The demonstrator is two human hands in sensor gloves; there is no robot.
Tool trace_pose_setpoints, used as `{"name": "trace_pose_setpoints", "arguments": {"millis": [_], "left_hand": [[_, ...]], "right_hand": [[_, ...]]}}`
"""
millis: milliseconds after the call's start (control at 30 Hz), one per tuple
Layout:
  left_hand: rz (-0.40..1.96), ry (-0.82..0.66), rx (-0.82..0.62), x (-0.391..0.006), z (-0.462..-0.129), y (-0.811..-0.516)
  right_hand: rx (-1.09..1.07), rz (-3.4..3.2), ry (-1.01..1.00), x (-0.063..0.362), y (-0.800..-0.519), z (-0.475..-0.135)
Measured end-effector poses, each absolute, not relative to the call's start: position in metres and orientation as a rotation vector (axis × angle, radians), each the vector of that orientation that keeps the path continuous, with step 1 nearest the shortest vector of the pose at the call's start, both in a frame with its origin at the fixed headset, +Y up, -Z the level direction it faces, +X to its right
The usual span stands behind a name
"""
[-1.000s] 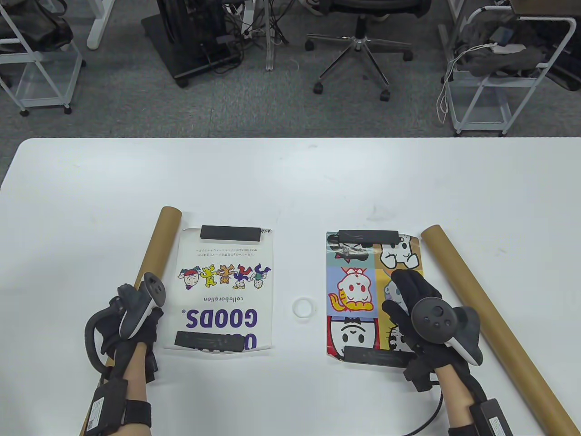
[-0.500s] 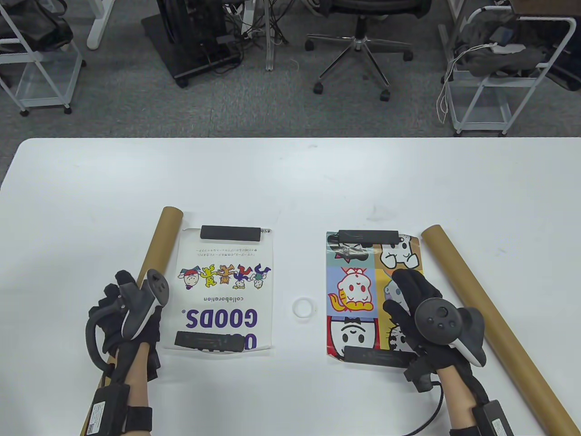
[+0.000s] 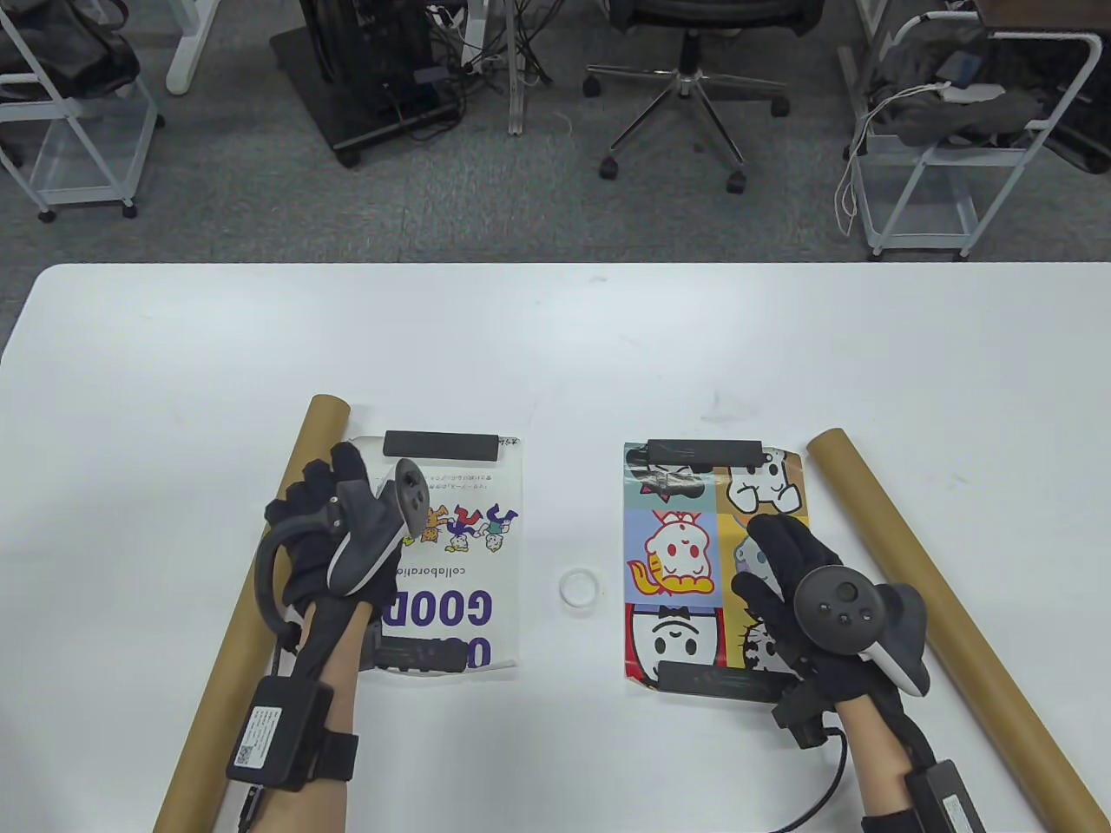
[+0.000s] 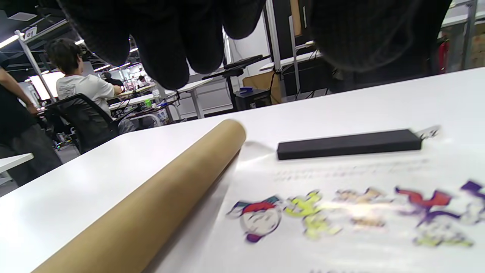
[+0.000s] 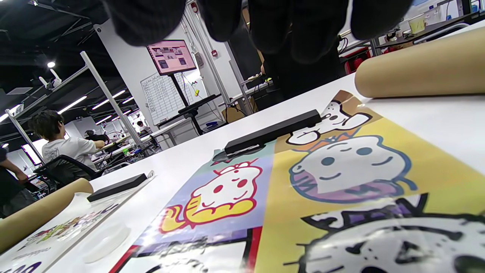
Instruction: Roll up posters and store in mailing tubes
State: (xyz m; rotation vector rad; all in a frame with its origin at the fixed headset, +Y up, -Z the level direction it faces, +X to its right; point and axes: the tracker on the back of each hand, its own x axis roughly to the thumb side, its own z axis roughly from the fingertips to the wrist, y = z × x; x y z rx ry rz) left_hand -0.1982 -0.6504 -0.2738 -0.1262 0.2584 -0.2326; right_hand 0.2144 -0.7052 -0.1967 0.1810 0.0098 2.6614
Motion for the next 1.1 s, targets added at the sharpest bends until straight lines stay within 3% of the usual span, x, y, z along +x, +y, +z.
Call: {"name": "trace_pose_setpoints", "arguments": {"millis": [133,767,1100], "left_hand": [[-0.241,0.213,-0.129,-0.184,-0.291,-0.65],[-0.485,-0.049,-0.271,-0.15,-0.392,-0.711],[-0.584,-0.105,-0.32,-0.141,-0.409,-0.747]], "right_hand": [[0.18,2.655,0.011,0.215,-0.704,-0.197],[0.096,2.627,0.044,0.229,-0.712,-0.206],[0.103,2.647,0.053,0.228,-0.714,-0.205]]}}
